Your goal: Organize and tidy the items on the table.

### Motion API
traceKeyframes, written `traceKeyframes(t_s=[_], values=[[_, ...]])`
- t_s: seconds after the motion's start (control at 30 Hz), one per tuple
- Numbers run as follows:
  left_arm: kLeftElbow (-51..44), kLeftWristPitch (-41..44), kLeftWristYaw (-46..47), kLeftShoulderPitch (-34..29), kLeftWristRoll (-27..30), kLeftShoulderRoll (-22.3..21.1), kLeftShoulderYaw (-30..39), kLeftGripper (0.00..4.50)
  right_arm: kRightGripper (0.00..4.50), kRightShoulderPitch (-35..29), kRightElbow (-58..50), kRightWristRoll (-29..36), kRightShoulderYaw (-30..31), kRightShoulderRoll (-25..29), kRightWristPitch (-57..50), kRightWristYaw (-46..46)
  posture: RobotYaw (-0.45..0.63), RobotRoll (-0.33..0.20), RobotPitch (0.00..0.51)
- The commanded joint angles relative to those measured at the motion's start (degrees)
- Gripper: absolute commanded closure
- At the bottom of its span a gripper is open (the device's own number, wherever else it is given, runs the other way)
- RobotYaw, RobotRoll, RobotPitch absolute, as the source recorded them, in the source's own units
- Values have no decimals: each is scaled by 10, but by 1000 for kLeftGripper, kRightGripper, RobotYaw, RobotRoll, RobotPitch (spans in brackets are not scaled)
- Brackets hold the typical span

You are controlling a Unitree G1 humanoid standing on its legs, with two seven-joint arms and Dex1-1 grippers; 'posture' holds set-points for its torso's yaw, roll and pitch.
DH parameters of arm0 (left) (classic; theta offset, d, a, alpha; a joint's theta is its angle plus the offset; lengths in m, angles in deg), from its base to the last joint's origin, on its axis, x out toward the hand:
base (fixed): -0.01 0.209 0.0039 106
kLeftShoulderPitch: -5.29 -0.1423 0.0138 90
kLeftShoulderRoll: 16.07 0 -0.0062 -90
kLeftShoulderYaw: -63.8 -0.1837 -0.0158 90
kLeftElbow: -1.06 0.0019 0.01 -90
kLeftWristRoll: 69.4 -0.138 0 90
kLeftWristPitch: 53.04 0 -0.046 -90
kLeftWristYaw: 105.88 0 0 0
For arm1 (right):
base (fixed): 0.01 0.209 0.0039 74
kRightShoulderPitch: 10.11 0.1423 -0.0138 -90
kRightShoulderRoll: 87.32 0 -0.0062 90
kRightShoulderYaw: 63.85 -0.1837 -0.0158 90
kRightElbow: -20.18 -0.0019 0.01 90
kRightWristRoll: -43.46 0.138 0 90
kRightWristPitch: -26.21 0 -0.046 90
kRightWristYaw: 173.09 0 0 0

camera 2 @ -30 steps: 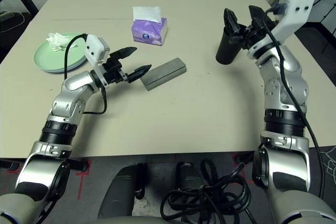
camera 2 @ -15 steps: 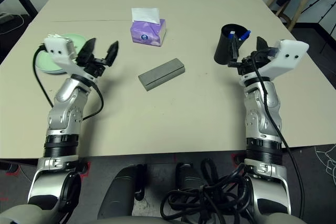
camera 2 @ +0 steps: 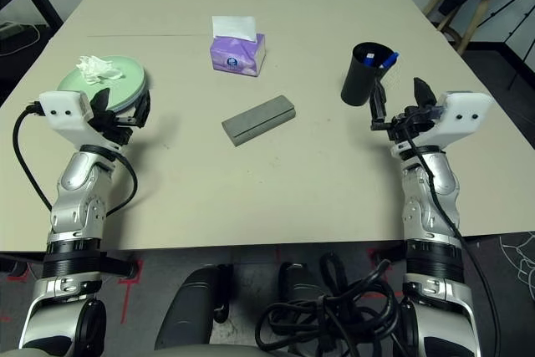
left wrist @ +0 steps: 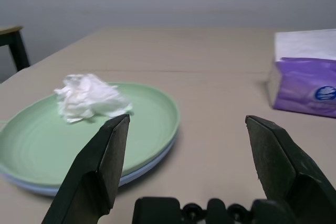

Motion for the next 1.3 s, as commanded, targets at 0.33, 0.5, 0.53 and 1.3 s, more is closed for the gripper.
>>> traceKeyframes(t_s=[0.33, 0.5, 0.53, 1.3], values=[[57, -21, 5, -5, -9, -19, 3, 0, 27, 2, 9, -21, 2, -10, 4, -42, 77, 0, 97], [55, -18, -6, -7, -5, -17, 1, 0, 27, -3, 9, -26, 7, -5, -13, -46, 76, 0, 100], [53, -17, -7, -8, -5, -17, 1, 0, 27, -4, 9, -25, 7, -5, -17, -47, 76, 0, 100], [46, -10, -12, -5, -5, -18, 1, 0, 27, -8, 16, -26, 12, -5, -53, -37, 81, 0, 100]])
